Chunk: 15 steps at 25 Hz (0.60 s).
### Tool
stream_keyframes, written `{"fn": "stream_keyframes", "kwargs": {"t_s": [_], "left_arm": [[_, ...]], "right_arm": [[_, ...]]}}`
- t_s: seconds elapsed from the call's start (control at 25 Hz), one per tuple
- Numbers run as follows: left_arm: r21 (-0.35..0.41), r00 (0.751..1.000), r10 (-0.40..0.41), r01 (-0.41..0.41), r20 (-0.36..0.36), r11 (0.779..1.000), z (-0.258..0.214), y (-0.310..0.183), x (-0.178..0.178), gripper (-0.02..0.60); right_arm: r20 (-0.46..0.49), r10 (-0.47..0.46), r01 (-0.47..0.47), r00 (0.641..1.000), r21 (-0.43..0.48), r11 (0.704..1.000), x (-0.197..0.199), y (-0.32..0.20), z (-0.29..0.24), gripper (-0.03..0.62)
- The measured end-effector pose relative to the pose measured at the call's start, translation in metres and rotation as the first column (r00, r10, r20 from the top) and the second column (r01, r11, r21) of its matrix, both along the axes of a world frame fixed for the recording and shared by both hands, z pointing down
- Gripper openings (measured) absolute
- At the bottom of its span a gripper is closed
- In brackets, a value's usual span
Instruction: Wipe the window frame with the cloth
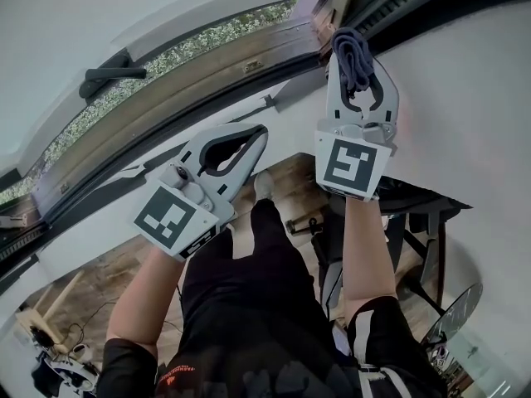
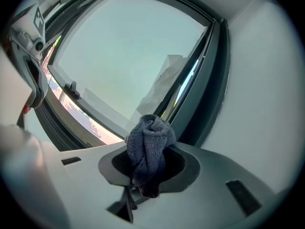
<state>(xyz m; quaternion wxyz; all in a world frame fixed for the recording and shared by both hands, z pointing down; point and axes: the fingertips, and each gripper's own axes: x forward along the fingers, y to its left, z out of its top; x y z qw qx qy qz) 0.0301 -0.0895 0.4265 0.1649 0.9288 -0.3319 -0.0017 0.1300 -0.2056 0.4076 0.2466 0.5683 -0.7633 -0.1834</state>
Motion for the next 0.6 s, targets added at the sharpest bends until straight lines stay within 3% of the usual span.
{"fn": "stream_keyframes", "kwargs": {"t_s": [0.6], "left_arm": [[-0.05,1.0,-0.01,0.011,0.02,0.999,0.027,0.001,-0.005,0.02]], "right_arm": [[0.035,0.009,-0.006,0.999,-0.078,0.997,0.0,-0.002,0.061,0.104]]}}
